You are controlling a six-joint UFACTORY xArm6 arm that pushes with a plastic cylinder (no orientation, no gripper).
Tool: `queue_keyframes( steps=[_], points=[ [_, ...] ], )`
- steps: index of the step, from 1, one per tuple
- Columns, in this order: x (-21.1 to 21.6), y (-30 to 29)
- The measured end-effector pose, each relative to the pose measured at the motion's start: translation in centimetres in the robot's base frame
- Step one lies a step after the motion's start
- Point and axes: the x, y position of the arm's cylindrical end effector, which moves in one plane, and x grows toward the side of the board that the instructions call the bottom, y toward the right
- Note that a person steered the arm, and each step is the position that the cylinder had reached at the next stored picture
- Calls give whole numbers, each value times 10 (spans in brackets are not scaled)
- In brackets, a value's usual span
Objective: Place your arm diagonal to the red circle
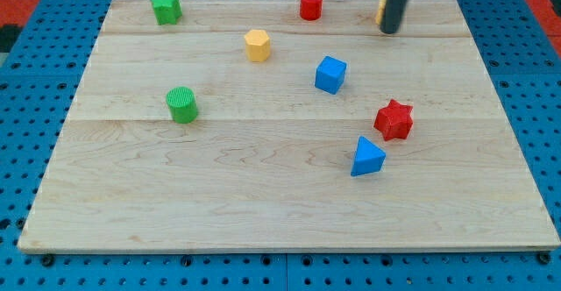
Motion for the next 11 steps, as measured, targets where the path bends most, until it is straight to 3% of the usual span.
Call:
queue_keyframes(
  steps=[2,4,11],
  points=[
    [-31,53],
    [3,35],
    [30,31]
  ],
)
